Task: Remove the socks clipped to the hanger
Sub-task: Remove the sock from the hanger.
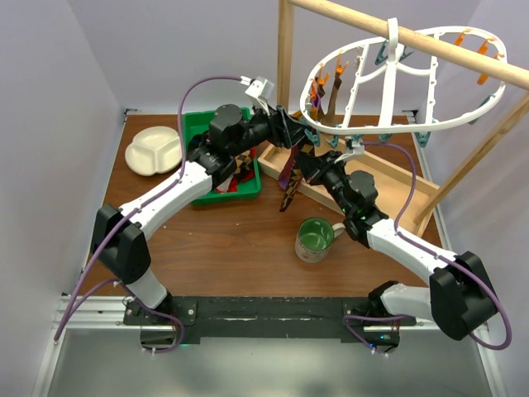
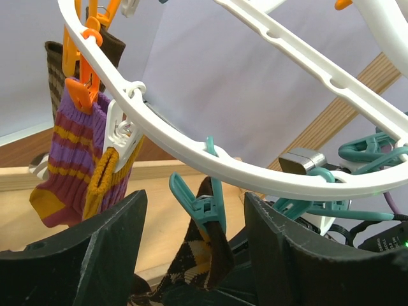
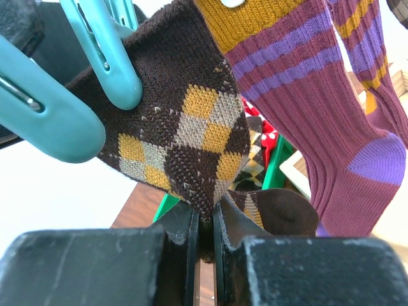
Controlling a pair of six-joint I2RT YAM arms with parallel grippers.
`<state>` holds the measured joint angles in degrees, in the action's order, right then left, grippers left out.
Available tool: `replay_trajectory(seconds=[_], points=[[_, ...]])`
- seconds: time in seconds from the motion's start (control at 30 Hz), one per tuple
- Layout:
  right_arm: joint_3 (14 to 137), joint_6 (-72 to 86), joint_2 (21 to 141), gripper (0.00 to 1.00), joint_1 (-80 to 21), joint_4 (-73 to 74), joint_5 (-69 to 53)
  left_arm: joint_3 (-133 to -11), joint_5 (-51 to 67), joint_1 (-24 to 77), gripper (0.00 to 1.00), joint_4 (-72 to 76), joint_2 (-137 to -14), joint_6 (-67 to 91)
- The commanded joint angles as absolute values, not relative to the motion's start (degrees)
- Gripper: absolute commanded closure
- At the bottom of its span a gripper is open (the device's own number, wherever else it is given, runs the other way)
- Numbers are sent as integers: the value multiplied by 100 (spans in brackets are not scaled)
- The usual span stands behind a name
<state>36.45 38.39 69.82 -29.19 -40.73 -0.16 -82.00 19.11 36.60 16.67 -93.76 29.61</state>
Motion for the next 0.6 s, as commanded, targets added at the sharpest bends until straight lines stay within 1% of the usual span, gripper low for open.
replay_trajectory(seconds=[0.0, 0.1, 0.4, 0.5, 0.57], points=[[3902, 3771, 6943, 100, -2900, -4087, -35, -8481, 1934, 3647, 32, 1977, -9457, 3129], [3894, 3762, 6935, 100, -2900, -4078, -35, -8473, 1934, 3647, 32, 2118, -9492, 3217], [3867, 3771, 6891, 100, -2900, -4061, -26, -8183, 1978, 3647, 42, 2891, -9483, 3638], [3858, 3770, 6873, 100, -2900, -4043, -26, -8174, 2004, 3647, 47, 2909, -9501, 3656], [3841, 3762, 6864, 100, -2900, -4043, -26, -8121, 1978, 3647, 59, 2944, -9492, 3665]])
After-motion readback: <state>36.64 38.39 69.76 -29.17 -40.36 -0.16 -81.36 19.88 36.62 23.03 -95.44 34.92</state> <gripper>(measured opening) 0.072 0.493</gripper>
